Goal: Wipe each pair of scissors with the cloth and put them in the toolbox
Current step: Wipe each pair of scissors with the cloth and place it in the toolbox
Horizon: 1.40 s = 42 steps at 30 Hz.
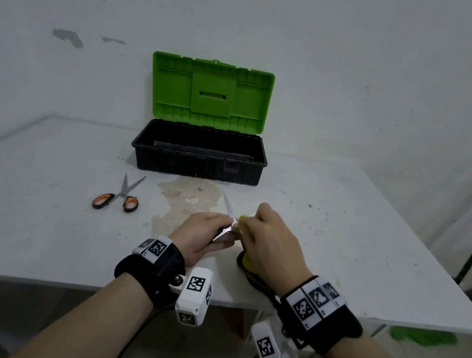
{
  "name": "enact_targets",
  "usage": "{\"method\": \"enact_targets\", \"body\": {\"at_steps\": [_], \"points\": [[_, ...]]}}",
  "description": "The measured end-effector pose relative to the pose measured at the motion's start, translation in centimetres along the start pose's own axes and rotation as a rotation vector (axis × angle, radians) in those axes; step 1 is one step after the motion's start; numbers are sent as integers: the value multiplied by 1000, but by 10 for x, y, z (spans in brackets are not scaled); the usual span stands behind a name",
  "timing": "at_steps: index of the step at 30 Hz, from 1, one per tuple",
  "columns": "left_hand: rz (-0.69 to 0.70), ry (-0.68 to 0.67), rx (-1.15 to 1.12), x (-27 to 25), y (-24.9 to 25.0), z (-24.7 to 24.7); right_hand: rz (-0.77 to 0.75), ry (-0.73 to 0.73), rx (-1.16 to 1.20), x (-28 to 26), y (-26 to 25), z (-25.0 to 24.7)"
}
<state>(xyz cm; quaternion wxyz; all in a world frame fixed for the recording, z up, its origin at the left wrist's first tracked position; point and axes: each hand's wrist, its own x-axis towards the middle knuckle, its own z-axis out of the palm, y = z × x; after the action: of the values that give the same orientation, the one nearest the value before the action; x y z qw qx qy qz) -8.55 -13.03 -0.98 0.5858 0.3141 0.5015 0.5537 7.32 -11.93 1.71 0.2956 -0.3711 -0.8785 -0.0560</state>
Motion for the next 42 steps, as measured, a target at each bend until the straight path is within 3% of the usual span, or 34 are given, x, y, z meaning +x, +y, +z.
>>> {"method": "enact_targets", "body": {"at_steps": [2, 9, 12, 16, 19, 24, 28, 35, 37, 39, 42], "points": [[0, -12, 3, 0, -1, 1, 38, 6, -35, 4, 4, -1], [35, -2, 20, 0, -1, 9, -140, -152, -35, -15, -20, 16], [36, 6, 37, 1, -2, 5, -138, -167, -30, -14, -15, 14], [51, -26, 21, 1, -3, 4, 92, -62, -20, -2, 2, 4], [55, 7, 36, 2, -2, 5, 279, -107, -1, 10, 21, -2], [55, 55, 31, 5, 2, -5, 440, -26, 91, 19, 60, -15], [85, 74, -10, 6, 7, -11, 511, -75, 114, 22, 84, -8], [98, 66, -36, 9, 6, -12, 439, -301, 0, 24, 99, 17], [106, 68, -40, 11, 6, -13, 410, -290, -27, 23, 92, 17], [114, 74, -50, 14, 7, -14, 348, -281, 44, 23, 74, 10], [115, 64, -63, 17, 9, -11, 352, -403, 318, 22, 47, 1]]}}
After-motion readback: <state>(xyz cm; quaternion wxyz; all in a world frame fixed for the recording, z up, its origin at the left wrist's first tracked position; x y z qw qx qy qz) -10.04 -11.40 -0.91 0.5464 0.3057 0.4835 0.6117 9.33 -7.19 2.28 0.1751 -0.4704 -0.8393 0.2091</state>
